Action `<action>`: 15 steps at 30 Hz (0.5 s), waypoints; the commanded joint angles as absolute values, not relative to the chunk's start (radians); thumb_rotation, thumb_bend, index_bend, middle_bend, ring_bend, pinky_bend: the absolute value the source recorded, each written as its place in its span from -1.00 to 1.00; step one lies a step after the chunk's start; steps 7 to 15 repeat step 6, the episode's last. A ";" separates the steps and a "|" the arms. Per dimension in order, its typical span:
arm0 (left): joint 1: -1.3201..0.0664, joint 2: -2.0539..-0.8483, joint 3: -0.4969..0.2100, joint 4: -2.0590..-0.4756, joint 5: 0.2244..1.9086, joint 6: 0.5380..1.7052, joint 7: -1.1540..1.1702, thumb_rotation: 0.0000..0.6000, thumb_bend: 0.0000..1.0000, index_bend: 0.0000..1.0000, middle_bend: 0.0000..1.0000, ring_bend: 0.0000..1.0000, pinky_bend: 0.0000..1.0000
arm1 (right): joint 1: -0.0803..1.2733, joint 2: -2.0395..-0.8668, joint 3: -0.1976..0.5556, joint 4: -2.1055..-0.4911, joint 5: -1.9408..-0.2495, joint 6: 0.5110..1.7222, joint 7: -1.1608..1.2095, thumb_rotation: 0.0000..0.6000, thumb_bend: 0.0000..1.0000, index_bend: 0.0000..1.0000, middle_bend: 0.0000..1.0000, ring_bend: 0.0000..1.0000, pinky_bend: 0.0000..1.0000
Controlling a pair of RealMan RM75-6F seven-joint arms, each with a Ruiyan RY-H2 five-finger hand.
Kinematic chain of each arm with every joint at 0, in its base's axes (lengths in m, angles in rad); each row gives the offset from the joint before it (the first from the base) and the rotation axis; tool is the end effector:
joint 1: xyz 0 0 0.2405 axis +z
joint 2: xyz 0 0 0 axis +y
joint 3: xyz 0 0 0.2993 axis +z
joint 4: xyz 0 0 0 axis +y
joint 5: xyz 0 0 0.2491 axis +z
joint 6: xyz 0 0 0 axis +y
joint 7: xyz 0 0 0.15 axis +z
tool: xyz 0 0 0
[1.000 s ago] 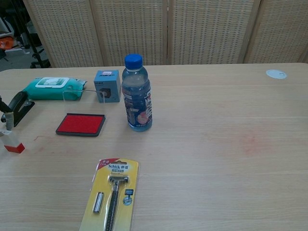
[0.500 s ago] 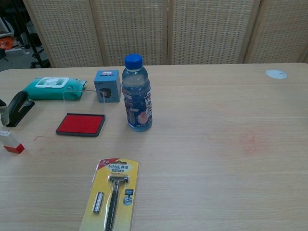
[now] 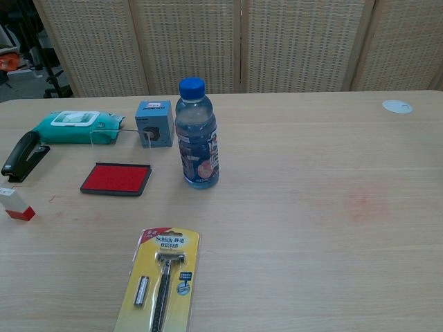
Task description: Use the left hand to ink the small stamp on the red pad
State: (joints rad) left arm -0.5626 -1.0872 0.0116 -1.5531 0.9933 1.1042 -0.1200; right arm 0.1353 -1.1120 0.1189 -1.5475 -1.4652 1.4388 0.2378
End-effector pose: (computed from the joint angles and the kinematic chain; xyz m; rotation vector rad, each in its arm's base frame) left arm -0.3497 0.3489 0.1361 -1.3737 -1.1786 -0.8048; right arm -0.3705 -0.2308 0.1595 1.2996 -0.9963 1.0792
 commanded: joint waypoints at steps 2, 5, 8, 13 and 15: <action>-0.342 -1.217 -0.009 -1.428 1.170 1.393 -0.200 1.00 -0.95 -1.00 -1.00 -1.00 -1.00 | 0.135 -1.112 0.117 -1.549 -1.470 1.442 0.238 1.00 -1.00 -1.00 -1.00 -1.00 -1.00; -0.328 -1.223 -0.024 -1.417 1.179 1.395 -0.208 1.00 -0.94 -1.00 -1.00 -1.00 -1.00 | 0.132 -1.110 0.118 -1.552 -1.473 1.449 0.240 1.00 -1.00 -1.00 -1.00 -1.00 -1.00; -0.325 -1.222 -0.027 -1.418 1.180 1.388 -0.211 1.00 -0.93 -1.00 -1.00 -1.00 -1.00 | 0.132 -1.109 0.118 -1.553 -1.473 1.451 0.241 1.00 -1.00 -1.00 -1.00 -1.00 -1.00; -0.325 -1.222 -0.027 -1.418 1.180 1.388 -0.211 1.00 -0.93 -1.00 -1.00 -1.00 -1.00 | 0.132 -1.109 0.118 -1.553 -1.473 1.451 0.241 1.00 -1.00 -1.00 -1.00 -1.00 -1.00; -0.325 -1.222 -0.027 -1.418 1.180 1.388 -0.211 1.00 -0.93 -1.00 -1.00 -1.00 -1.00 | 0.132 -1.109 0.118 -1.553 -1.473 1.451 0.241 1.00 -1.00 -1.00 -1.00 -1.00 -1.00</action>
